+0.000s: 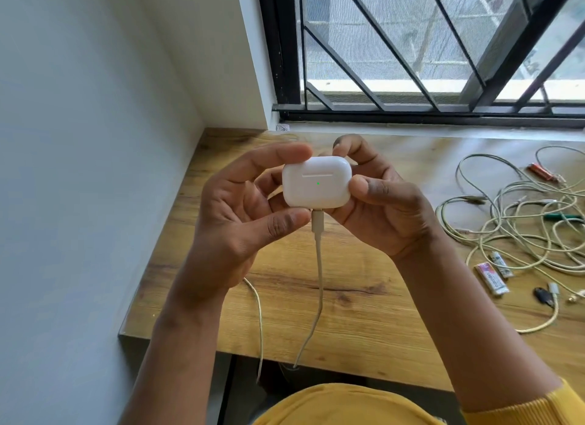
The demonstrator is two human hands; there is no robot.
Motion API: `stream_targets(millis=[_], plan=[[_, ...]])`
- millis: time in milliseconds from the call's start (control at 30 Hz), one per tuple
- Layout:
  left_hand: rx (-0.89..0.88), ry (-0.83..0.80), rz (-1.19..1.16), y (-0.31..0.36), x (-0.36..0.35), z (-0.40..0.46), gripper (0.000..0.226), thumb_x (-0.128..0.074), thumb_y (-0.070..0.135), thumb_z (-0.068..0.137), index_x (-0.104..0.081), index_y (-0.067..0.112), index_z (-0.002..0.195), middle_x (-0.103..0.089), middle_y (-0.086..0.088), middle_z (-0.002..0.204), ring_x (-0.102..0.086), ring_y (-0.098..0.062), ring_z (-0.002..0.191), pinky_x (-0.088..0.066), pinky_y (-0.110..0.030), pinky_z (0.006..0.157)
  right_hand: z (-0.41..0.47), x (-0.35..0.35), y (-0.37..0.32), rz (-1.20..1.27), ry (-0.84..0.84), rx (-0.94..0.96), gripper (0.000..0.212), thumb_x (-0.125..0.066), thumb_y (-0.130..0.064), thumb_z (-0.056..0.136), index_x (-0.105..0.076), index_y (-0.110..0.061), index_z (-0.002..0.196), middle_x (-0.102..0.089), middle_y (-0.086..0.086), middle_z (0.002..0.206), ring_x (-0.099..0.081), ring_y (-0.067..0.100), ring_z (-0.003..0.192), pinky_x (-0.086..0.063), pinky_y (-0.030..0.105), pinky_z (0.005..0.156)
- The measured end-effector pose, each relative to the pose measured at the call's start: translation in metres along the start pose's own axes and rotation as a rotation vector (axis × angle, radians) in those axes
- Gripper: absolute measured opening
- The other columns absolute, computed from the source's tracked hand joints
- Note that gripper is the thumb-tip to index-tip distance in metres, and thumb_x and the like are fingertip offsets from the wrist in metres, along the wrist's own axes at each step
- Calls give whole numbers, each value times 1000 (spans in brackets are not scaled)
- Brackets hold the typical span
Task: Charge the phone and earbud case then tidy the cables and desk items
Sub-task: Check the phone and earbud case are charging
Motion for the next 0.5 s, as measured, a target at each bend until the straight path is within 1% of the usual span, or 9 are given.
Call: stream_targets(millis=[100, 300, 500], plan=[[0, -5, 0, 0, 0, 1, 52, -71, -3, 85, -55, 7, 133, -60, -7, 130, -59, -33, 125, -59, -40, 97, 0, 0, 0, 9, -10, 3, 38, -90, -17, 78, -67, -15, 109, -57, 15, 111, -58, 33, 105, -46, 43, 88], [2, -6, -3, -2, 0, 2, 52, -70, -3, 85, -55, 8, 133, -60, -7, 130, -59, -33, 125, -59, -40, 96, 2, 1, -1, 19, -11, 2, 38, -90, -17, 78, -68, -15, 108, -57, 14, 111, -59, 32, 105, -52, 40, 89], [8, -1, -2, -2, 2, 4, 51, -71, -2, 85, -56, 10, 133, -61, -5, 131, -59, -31, 125, -59, -38, 95, 3, 3, -1, -3, -7, 5, 38, -90, -18, 78, -68, -16, 109, -60, 13, 111, -59, 32, 105, -48, 42, 88]])
Point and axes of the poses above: each hand's wrist, its own z-axis towards the middle knuckle, its own x-axis out of the back of the hand, y = z × x, the point moved 6 cm from there along z, towards the middle knuckle
